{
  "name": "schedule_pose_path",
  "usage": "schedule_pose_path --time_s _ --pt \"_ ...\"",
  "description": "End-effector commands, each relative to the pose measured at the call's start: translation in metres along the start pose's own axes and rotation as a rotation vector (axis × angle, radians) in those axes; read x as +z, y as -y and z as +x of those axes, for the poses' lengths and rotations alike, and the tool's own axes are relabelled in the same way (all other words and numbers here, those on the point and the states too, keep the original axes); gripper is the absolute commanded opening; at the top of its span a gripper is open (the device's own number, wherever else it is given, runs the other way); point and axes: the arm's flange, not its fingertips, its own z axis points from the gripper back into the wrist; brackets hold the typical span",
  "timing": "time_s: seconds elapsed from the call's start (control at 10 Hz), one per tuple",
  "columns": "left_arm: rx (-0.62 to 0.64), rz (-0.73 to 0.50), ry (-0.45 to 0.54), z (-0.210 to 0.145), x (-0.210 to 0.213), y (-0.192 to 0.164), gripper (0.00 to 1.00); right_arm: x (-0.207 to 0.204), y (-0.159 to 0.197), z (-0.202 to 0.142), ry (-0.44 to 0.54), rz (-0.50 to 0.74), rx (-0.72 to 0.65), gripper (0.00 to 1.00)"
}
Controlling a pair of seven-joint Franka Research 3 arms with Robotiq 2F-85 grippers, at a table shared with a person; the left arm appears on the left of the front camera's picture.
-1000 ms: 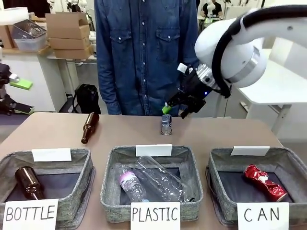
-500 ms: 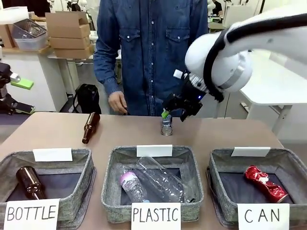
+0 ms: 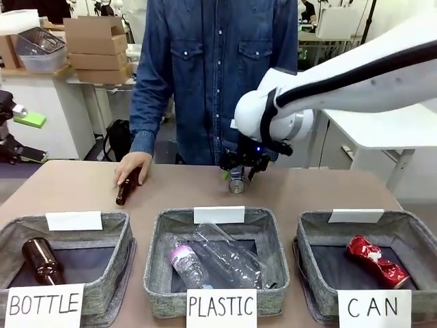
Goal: Sort the can waste into the basket.
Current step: Pick up the can waste from the table and place it in the right Fabric basket.
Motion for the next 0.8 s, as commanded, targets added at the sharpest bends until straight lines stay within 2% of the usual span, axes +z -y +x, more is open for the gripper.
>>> schedule_pose_path --time_s 0.0,0.1,0.4,0.5,0.6,0.7 --pt "-0.02 -0.006 -0.005 -0.002 0.001 0.0 1.0 -0.015 -0.013 0.018 -0.04 -0.065 -0.034 1.0" --pt "-0.02 -0.006 -0.005 -0.002 0.001 0.0 1.0 -0.023 -0.011 0.02 -0.049 -0.117 -0.064 1.0" --pt "-0.02 -0.006 -0.005 -0.002 0.001 0.0 1.0 -0.026 -0.009 0.017 -0.034 -0.111 -0.097 1.0" --pt "-0.02 -0.006 -0.005 -0.002 0.001 0.0 1.0 -0.028 -0.009 0.017 -0.034 -0.144 -0.087 0.87" --pt "-0.02 -0.006 -0.005 -0.002 0.001 0.0 1.0 -0.029 -0.008 0.016 -0.033 -0.157 -0.106 0.4" --pt "-0.02 -0.006 -0.005 -0.002 0.001 0.0 1.0 -0.03 -0.006 0.015 -0.032 -0.165 -0.121 0.27"
